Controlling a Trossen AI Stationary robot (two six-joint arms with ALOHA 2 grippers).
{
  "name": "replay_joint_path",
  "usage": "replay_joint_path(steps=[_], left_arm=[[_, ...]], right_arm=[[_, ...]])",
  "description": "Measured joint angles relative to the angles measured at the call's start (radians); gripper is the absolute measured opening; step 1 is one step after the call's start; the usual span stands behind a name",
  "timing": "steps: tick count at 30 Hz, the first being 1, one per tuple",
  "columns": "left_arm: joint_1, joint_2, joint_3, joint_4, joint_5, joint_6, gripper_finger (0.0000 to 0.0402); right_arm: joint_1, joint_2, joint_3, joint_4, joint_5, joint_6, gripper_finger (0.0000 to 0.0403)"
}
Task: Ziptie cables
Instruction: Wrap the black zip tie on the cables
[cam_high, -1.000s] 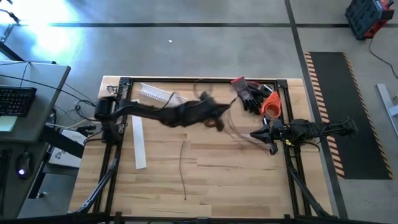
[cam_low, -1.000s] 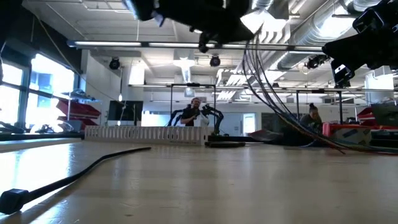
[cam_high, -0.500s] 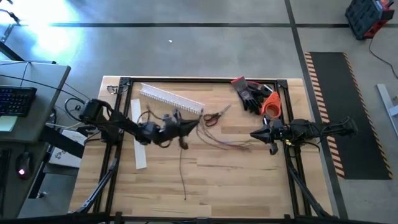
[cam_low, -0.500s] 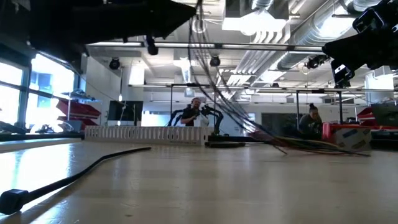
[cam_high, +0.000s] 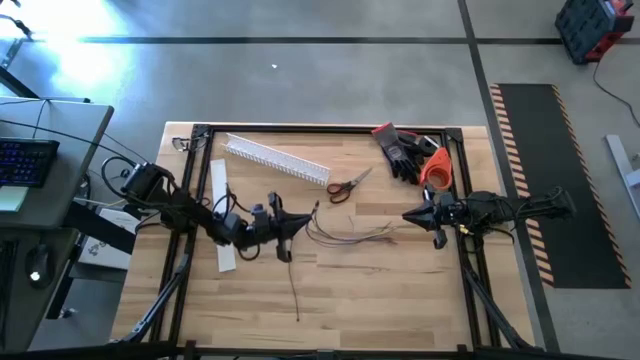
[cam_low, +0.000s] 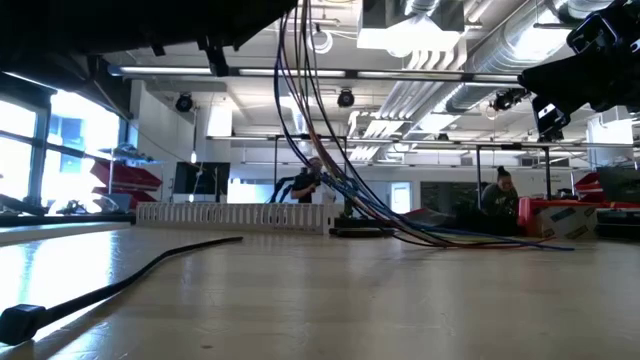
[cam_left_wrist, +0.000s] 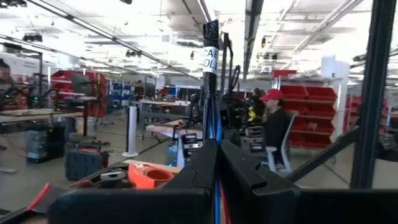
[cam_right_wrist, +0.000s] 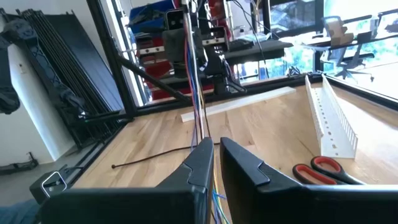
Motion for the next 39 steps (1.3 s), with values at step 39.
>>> replay_joint_path(steps=[39], left_arm=[[-0.556,0.114,-0.05,-0.023,-0.943,-0.305,0.0]], right_arm=[[0.0,0.0,0.0,0.002,0.002,0.06,0.0016]])
